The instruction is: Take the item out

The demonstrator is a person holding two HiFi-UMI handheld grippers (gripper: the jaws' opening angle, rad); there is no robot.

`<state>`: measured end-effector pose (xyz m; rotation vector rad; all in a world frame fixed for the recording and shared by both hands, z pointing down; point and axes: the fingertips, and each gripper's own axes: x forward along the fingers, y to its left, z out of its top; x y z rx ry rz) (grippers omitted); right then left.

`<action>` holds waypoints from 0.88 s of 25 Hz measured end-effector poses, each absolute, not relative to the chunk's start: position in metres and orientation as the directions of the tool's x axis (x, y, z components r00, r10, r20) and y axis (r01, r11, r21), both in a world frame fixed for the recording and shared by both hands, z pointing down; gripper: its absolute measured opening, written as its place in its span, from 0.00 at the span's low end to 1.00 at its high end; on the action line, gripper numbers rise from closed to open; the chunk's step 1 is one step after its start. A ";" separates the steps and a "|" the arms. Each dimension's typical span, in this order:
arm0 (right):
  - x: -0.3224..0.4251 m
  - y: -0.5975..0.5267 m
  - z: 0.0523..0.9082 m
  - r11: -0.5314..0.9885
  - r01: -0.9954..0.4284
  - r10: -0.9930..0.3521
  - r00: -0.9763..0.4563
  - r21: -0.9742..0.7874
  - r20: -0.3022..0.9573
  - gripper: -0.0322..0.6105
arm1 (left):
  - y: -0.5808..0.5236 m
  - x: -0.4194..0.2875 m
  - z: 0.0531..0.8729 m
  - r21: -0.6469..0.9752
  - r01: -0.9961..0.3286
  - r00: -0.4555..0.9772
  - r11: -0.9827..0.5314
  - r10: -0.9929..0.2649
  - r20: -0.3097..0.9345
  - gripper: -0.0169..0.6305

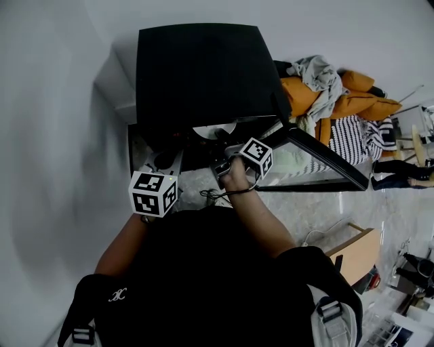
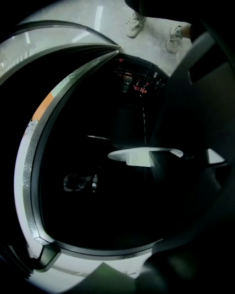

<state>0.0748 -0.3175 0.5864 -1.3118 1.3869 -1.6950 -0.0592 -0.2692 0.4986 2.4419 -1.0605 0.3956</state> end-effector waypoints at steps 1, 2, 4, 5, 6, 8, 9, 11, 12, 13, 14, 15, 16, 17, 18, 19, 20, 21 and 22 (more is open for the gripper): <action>0.075 -0.316 0.586 -0.290 -0.142 -0.882 -0.345 -0.947 0.321 0.09 | -0.269 -0.060 0.499 0.287 -0.743 0.665 -0.605 -0.615 0.424 0.04; 0.076 -0.315 0.586 -0.288 -0.142 -0.883 -0.343 -0.947 0.320 0.09 | -0.269 -0.060 0.499 0.289 -0.742 0.666 -0.605 -0.614 0.424 0.04; 0.076 -0.311 0.585 -0.288 -0.137 -0.885 -0.341 -0.948 0.318 0.09 | -0.268 -0.061 0.500 0.295 -0.740 0.669 -0.605 -0.612 0.422 0.04; 0.076 -0.309 0.586 -0.289 -0.132 -0.885 -0.341 -0.948 0.317 0.09 | -0.268 -0.061 0.501 0.298 -0.739 0.670 -0.605 -0.611 0.422 0.04; 0.076 -0.307 0.586 -0.289 -0.126 -0.886 -0.341 -0.949 0.315 0.09 | -0.268 -0.062 0.501 0.300 -0.737 0.672 -0.605 -0.609 0.421 0.04; 0.077 -0.303 0.587 -0.291 -0.115 -0.887 -0.339 -0.950 0.312 0.09 | -0.266 -0.062 0.502 0.305 -0.734 0.675 -0.607 -0.606 0.420 0.04; 0.077 -0.300 0.586 -0.292 -0.109 -0.889 -0.336 -0.950 0.312 0.09 | -0.265 -0.062 0.502 0.306 -0.732 0.677 -0.608 -0.604 0.420 0.04; 0.077 -0.294 0.585 -0.294 -0.099 -0.892 -0.329 -0.951 0.311 0.09 | -0.264 -0.064 0.502 0.308 -0.729 0.681 -0.612 -0.599 0.422 0.04; 0.077 -0.291 0.584 -0.294 -0.095 -0.893 -0.326 -0.951 0.309 0.09 | -0.262 -0.065 0.503 0.309 -0.727 0.683 -0.613 -0.596 0.423 0.04; 0.077 -0.288 0.583 -0.292 -0.092 -0.896 -0.323 -0.952 0.306 0.09 | -0.261 -0.067 0.503 0.310 -0.725 0.685 -0.615 -0.594 0.423 0.04; 0.078 -0.284 0.582 -0.288 -0.089 -0.898 -0.321 -0.953 0.301 0.09 | -0.260 -0.068 0.503 0.311 -0.722 0.687 -0.617 -0.591 0.422 0.04; 0.078 -0.280 0.580 -0.284 -0.086 -0.901 -0.318 -0.955 0.296 0.09 | -0.259 -0.069 0.503 0.312 -0.720 0.689 -0.619 -0.589 0.421 0.04; 0.079 -0.277 0.578 -0.280 -0.081 -0.903 -0.315 -0.957 0.291 0.09 | -0.258 -0.069 0.502 0.313 -0.718 0.692 -0.622 -0.588 0.419 0.04; 0.081 -0.273 0.577 -0.276 -0.076 -0.907 -0.311 -0.958 0.285 0.09 | -0.258 -0.070 0.502 0.314 -0.716 0.694 -0.624 -0.587 0.418 0.04; 0.082 -0.269 0.575 -0.270 -0.072 -0.910 -0.307 -0.960 0.279 0.09 | -0.257 -0.070 0.502 0.315 -0.714 0.696 -0.626 -0.585 0.416 0.04; 0.083 -0.265 0.572 -0.264 -0.071 -0.913 -0.304 -0.962 0.273 0.09 | -0.257 -0.071 0.502 0.316 -0.711 0.699 -0.628 -0.583 0.414 0.04; 0.083 -0.260 0.569 -0.258 -0.072 -0.915 -0.302 -0.963 0.268 0.09 | -0.256 -0.071 0.502 0.318 -0.708 0.702 -0.631 -0.580 0.413 0.04; 0.083 -0.255 0.566 -0.254 -0.074 -0.916 -0.301 -0.964 0.265 0.09 | -0.255 -0.071 0.503 0.318 -0.704 0.706 -0.635 -0.576 0.413 0.04; 0.083 -0.251 0.564 -0.252 -0.077 -0.917 -0.300 -0.965 0.264 0.09 | -0.255 -0.071 0.503 0.318 -0.700 0.709 -0.639 -0.571 0.413 0.04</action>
